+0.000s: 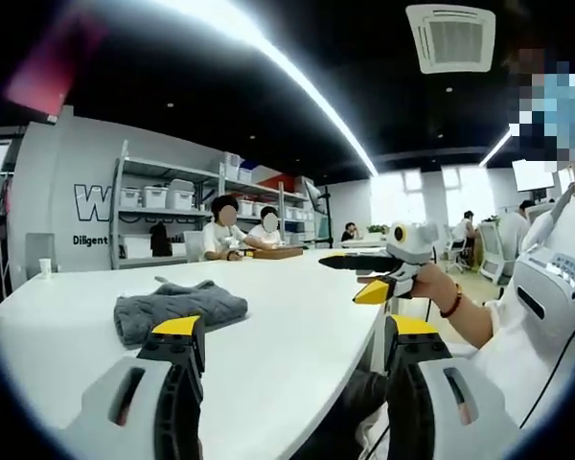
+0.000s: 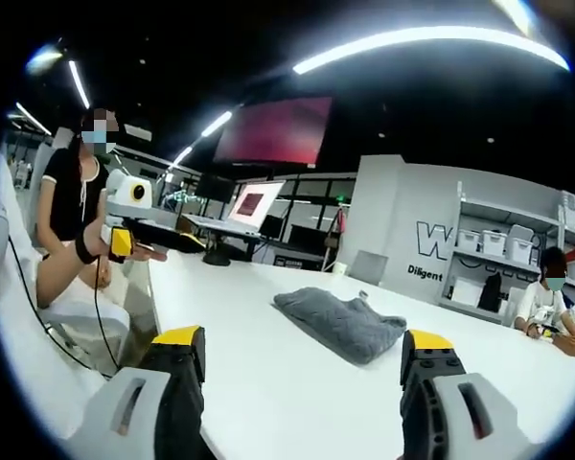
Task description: Open the folded towel by lifting each exposed corner and separating the folded layers until the towel lies flat within the target outline without major curled edges
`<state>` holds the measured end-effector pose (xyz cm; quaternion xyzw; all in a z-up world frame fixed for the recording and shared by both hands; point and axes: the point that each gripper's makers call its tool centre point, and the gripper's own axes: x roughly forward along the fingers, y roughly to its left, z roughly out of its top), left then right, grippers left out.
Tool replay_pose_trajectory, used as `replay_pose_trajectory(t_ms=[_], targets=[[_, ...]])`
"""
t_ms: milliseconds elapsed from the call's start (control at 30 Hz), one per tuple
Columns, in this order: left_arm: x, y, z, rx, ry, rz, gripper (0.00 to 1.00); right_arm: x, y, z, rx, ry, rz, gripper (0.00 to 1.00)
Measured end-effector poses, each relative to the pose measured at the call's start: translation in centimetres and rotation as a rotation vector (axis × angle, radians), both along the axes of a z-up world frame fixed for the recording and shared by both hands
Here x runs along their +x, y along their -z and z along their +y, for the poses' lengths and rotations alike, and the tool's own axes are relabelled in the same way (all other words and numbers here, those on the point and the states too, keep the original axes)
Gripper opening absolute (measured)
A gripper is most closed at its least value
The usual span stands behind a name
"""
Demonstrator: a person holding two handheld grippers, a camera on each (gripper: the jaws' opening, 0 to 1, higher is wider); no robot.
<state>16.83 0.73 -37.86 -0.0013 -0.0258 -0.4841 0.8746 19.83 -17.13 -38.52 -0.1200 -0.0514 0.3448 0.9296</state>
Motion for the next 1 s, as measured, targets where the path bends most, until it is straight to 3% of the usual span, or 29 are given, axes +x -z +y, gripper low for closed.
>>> replay_pose_trajectory(t_ms=[1000], targets=[[0.7,0.7,-0.1,0.005,-0.018,0.021,0.73,-0.1,0.0,0.6,-0.008,-0.018,0.004,0.82]])
